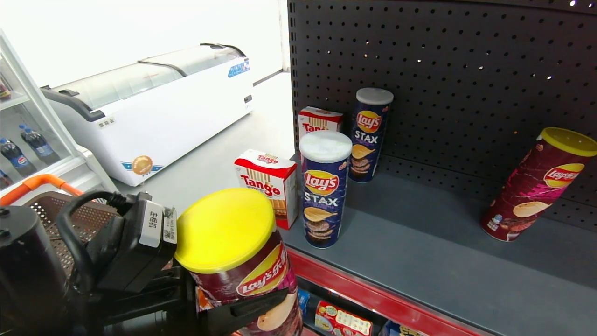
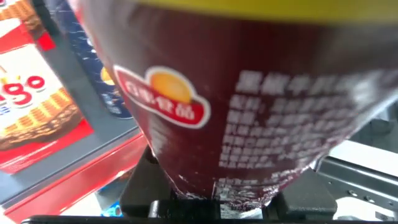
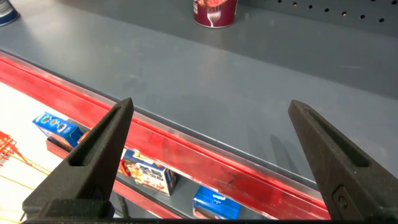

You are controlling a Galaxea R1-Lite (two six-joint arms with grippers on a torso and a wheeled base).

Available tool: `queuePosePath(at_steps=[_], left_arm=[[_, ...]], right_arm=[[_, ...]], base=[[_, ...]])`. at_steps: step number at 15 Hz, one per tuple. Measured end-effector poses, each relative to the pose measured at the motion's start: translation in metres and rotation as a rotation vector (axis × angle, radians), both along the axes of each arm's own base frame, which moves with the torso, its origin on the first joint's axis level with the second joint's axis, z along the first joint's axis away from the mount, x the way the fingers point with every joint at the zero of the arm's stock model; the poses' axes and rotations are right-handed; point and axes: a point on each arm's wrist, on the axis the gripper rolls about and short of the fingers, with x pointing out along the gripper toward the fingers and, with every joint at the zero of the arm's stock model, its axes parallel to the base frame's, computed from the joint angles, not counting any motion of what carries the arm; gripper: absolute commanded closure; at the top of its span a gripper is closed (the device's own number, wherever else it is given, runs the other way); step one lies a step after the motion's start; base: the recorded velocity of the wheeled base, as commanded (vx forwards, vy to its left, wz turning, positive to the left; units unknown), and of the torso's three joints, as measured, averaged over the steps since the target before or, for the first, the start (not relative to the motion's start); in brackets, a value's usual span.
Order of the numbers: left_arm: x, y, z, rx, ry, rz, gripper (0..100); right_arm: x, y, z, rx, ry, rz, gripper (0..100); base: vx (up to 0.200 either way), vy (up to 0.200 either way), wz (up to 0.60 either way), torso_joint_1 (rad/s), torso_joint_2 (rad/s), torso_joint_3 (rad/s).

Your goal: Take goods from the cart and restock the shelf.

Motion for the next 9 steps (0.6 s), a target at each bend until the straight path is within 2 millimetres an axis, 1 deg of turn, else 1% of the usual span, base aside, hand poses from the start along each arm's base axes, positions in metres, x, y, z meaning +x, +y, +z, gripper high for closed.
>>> queuePosePath(at_steps=[4, 9], left_arm=[[0.0015, -0.0024, -0.0001, 0.002, 0.003, -0.006, 100], [0.003, -0.0042, 0.0006, 0.0, 0.003, -0.018, 100]], right_arm=[[0.0, 0.0, 0.0, 0.0, 0.0, 0.0, 0], [0.0, 0.0, 0.0, 0.0, 0.0, 0.0, 0]], base=[[0.0, 0.0, 0.0, 0.0, 0.0, 0.0], [0.0, 0.0, -0.6, 0.004, 0.0, 0.001]])
